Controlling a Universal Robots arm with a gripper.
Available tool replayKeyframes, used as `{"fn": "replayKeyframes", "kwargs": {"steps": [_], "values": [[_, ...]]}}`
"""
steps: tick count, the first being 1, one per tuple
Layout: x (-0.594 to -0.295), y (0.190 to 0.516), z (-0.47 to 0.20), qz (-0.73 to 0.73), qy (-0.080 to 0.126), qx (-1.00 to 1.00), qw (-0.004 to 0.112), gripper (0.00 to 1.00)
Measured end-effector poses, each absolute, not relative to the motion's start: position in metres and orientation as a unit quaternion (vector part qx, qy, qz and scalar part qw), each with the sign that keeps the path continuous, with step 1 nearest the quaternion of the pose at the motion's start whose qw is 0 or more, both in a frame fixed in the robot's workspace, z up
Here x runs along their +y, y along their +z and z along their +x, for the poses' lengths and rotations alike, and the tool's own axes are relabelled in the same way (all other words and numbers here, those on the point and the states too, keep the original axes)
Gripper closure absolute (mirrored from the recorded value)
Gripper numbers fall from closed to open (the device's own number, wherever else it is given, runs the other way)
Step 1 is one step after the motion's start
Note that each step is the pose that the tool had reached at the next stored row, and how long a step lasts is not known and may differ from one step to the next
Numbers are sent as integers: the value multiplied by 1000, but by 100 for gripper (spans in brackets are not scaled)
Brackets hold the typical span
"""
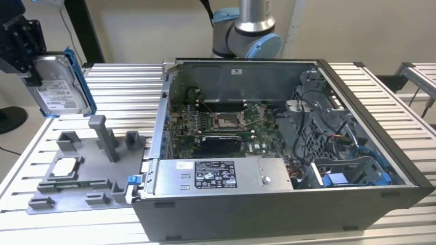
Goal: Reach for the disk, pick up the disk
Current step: 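Pick up the disk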
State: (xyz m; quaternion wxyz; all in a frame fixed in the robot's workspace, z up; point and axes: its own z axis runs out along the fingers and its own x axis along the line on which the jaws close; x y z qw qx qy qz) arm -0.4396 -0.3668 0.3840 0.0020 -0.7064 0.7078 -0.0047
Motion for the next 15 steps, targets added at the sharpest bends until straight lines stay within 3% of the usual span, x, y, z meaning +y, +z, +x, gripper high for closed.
{"fn": "replayKeyframes", "kwargs": {"steps": [15], "values": [[-367, 417, -440, -706, -5, 708, 2, 100]]}}
